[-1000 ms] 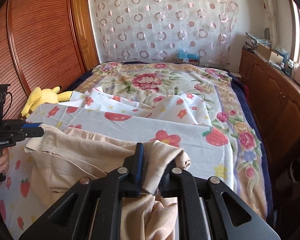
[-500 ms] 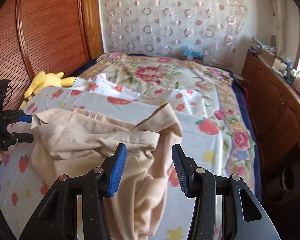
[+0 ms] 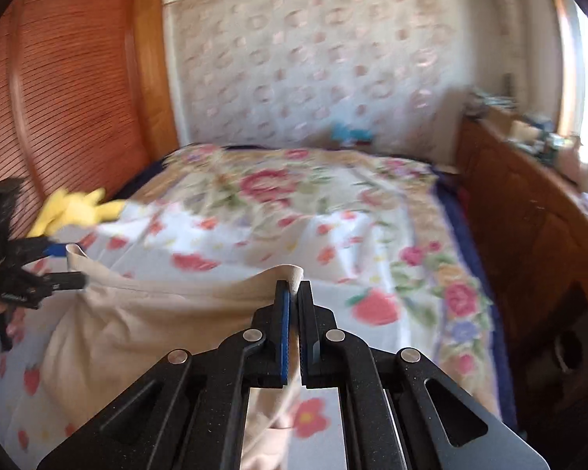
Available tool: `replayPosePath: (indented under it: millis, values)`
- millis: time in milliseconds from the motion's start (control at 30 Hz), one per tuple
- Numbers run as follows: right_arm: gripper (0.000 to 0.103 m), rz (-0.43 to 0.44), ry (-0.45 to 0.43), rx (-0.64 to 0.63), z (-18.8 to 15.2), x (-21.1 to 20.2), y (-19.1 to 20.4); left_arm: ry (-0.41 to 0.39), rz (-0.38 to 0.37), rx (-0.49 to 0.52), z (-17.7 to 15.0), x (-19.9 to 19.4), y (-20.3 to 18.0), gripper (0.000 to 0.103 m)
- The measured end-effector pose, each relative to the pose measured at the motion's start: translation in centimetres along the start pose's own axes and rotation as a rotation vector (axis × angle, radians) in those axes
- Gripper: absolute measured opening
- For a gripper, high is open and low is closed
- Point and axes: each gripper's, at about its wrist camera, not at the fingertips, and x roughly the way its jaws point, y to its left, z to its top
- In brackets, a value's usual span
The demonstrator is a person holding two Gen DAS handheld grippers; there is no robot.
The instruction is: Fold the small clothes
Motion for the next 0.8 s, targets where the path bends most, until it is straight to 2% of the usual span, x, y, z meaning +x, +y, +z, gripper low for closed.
replayPosePath:
  millis: [200, 267, 333, 400, 533, 733, 800]
  values:
    - [0.004, -0.016, 0.07, 0.005, 0.3, 1.6, -0.7, 0.0, -0.025, -0.012, -0.4, -0.4, 0.0, 0.078]
    - [0.014, -0.031, 0.081, 0.005, 0.6, 1.4, -0.5, 0.02, -0.053, -0.014, -0.8, -0.1, -0.2, 0.078]
    - [0.033, -0.052, 0.083, 0.008, 0.9, 0.6, -0.5, 0.031, -0.067, -0.014, -0.9, 0.2, -0.6, 0.078]
    - [0.045, -0.049, 0.086, 0.015, 1.1, -0.6, 1.2, 0.046, -0.08, -0.008, -1.1, 0.6, -0.8, 0.078]
    - [0.062, -0.002, 0.131, 0.0, -0.3, -1.7, 2.9, 0.089, -0.099, 0.0, -1.5, 1.9, -1.4, 0.078]
    - [0.066, -0.017, 0.26, 0.026, -1.7, 0.9, 2.1, 0.132, -0.133, -0.026, -1.9, 3.5, -1.1, 0.078]
    - [0.066, 0.009, 0.28, 0.057, -1.7, 1.7, 1.6, 0.141, -0.151, -0.04, -2.0, 3.9, -1.0, 0.074]
